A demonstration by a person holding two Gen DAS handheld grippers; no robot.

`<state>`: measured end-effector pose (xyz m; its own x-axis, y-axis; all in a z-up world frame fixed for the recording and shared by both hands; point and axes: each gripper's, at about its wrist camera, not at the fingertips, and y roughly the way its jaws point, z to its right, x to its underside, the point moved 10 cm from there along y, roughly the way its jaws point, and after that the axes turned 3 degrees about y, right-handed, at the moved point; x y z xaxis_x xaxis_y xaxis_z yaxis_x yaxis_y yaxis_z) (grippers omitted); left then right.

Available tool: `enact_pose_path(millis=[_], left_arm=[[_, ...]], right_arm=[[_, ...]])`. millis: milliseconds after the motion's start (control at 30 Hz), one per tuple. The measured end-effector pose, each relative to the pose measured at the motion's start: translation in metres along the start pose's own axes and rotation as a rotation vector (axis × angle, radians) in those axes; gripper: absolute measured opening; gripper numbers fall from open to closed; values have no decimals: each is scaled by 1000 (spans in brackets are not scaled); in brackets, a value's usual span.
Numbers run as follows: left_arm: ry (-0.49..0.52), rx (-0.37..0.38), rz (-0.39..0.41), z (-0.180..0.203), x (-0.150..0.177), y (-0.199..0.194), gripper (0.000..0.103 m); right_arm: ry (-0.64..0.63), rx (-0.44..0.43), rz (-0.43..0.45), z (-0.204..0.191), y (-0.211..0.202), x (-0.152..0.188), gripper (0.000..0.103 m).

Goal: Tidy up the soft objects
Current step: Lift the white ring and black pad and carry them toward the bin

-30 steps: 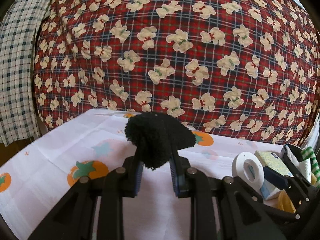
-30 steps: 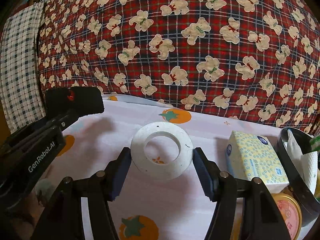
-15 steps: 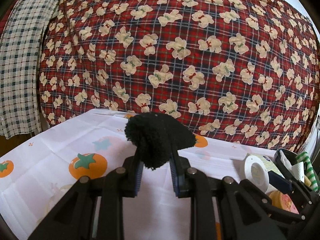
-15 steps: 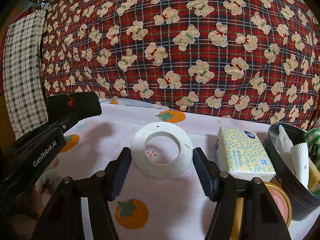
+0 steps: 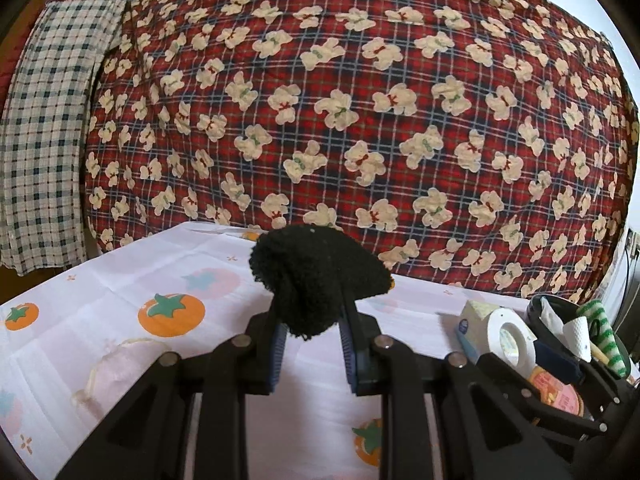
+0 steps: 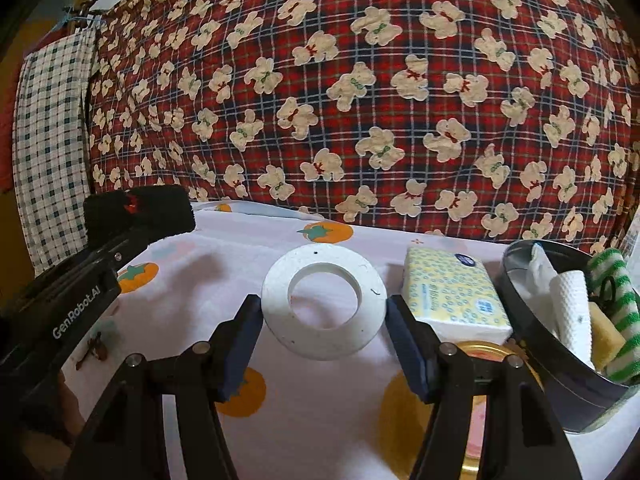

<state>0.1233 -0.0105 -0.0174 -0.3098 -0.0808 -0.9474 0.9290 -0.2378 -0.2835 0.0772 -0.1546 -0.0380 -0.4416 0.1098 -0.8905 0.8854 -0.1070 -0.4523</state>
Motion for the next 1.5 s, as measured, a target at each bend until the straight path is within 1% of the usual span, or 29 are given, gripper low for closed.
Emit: enact_pose_path(millis=[133, 500, 633, 833, 1033, 1333, 1500], left_arm=[[6, -4, 17, 10, 1, -10, 23], [29, 50, 21, 59, 9, -29, 23], [47, 80, 23, 82, 9, -33, 23], [71, 125, 31, 116, 9, -38, 23], [89, 186, 26, 153, 8, -38, 23], [147, 276, 40, 211, 6, -41, 23], [174, 313, 38, 237, 7, -40, 23]], right_arm=[[11, -3, 20, 13, -10, 0, 66], [26, 13, 94, 58, -35, -7, 66], [36, 44, 122, 85, -43, -10, 66], [59, 97, 135, 125, -52, -12, 66], [78, 157, 147, 164, -60, -14, 66], [117, 229, 154, 213, -67, -15, 66], [139, 258, 154, 235, -69, -16, 66]])
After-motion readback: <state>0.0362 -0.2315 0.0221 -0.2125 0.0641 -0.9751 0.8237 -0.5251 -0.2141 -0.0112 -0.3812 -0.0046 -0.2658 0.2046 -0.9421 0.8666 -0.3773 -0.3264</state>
